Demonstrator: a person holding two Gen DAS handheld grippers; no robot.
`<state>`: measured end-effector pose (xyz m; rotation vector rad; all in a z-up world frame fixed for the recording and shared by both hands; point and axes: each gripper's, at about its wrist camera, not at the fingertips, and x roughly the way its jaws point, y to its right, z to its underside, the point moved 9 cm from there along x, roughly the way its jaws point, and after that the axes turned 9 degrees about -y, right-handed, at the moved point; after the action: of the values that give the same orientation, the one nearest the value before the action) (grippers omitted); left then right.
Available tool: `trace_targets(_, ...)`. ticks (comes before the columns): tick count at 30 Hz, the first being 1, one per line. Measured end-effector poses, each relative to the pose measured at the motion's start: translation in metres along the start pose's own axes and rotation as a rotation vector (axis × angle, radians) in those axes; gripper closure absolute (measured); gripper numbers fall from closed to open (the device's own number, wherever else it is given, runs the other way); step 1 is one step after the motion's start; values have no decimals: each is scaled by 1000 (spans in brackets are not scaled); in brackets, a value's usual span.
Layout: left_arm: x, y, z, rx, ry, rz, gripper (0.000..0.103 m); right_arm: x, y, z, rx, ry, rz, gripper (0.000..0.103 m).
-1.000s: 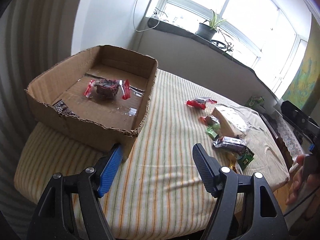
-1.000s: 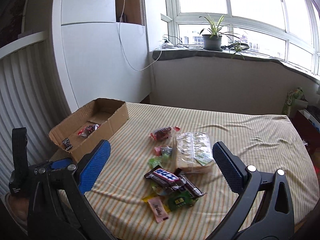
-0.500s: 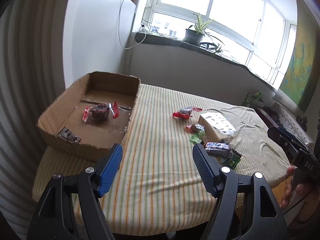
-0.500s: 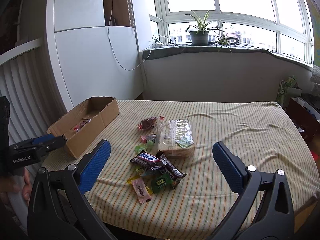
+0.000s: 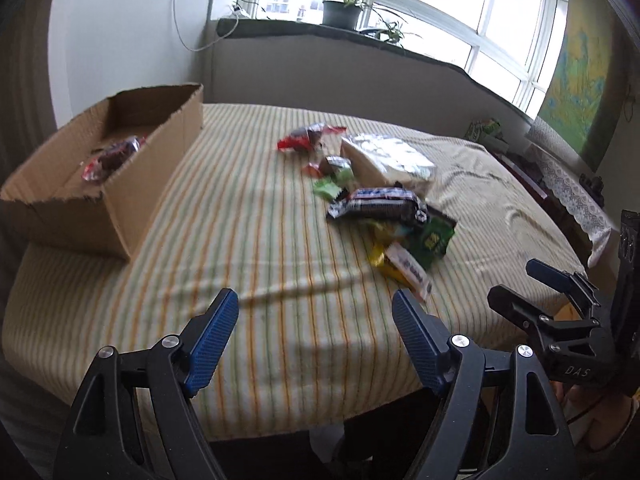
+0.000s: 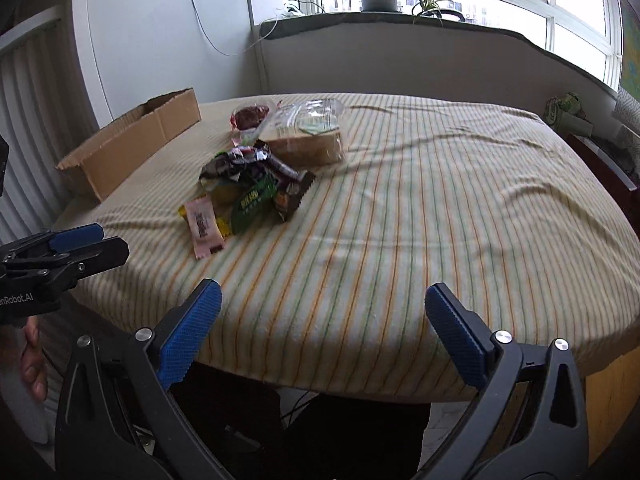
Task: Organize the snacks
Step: 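Grasp the pink wrapper with the right gripper while the left grasps the yellow candy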
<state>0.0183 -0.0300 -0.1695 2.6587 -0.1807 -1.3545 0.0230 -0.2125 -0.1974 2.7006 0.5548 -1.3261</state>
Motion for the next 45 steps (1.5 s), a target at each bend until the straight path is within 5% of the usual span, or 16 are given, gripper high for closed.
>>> trace_targets(5,5,20,13,55,-6,20,24,-2,-1,0,-48,23,-18,0)
trace_targets(9,5,29,4,81,39,38,24,-3,-6,-10,-28,29,-121,1)
trace_targets(17,5,26,-21,115,79,33,24,10,-59,-14,-200,23,-180,19)
trace_targets(22,8,30,-29,149,73,93,25,23,-78,-22,-258,20,-187,26)
trace_targets(27,15,45,-35,191,44,180,42,29,-86,-28,-321,22,-173,54)
trace_targets(34,24,29,-35,199,5,148,48,35,-96,-33,-379,-3,-191,61)
trace_targets(36,28,25,-33,195,-16,153,48,36,-96,-35,-371,-11,-210,81)
trace_targets(41,40,33,-27,208,-62,205,61,32,-85,-30,-351,-30,-241,81)
trace_targets(45,47,41,-26,202,-76,243,61,27,-68,-28,-317,-21,-222,81)
